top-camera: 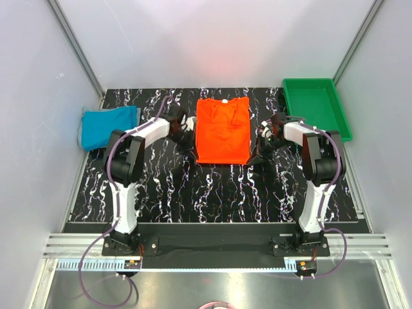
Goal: Fold and stack the t-shirts
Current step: Fold the tshirt
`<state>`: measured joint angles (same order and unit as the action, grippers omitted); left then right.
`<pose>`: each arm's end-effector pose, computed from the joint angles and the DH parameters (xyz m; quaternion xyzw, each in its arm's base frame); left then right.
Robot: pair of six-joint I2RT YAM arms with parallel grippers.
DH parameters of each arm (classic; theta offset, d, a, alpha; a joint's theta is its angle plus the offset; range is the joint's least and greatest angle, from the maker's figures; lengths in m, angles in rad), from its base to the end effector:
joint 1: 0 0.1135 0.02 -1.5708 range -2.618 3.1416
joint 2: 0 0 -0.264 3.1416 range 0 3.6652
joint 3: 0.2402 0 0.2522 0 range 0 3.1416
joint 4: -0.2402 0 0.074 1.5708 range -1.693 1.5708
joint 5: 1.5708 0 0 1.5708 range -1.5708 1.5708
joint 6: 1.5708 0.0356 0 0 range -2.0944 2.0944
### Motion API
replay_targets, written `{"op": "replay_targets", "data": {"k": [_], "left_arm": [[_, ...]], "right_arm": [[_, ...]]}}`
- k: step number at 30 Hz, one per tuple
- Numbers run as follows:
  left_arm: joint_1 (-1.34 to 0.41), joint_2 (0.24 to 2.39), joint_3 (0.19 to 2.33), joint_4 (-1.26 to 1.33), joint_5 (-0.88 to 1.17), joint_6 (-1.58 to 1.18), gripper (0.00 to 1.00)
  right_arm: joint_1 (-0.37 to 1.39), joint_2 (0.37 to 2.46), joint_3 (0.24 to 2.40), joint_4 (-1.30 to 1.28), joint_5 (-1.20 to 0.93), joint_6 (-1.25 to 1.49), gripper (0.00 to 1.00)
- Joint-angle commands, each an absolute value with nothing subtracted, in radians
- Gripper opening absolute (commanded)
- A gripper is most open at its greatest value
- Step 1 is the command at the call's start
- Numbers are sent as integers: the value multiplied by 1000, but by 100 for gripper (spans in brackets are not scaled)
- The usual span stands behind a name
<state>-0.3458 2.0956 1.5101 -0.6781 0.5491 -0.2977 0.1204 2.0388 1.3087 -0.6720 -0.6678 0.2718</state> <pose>0.3899 -0.1602 0.1571 0.0643 0.9499 -0.3007 0.0550 0.3734 0.0674 0.1299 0.0437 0.9408 0.3358 0.0144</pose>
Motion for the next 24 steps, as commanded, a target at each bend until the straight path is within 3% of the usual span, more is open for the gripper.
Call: {"op": "replay_targets", "data": {"k": [1,24], "left_arm": [[-351,1980,1488,-658,594,-311,0],[-379,1657,1332,-707,591,-319,0]], "right_arm": [[112,1945,1322,-692,-693,247,0],[112,1755,1407,-767,-742,221,0]]}}
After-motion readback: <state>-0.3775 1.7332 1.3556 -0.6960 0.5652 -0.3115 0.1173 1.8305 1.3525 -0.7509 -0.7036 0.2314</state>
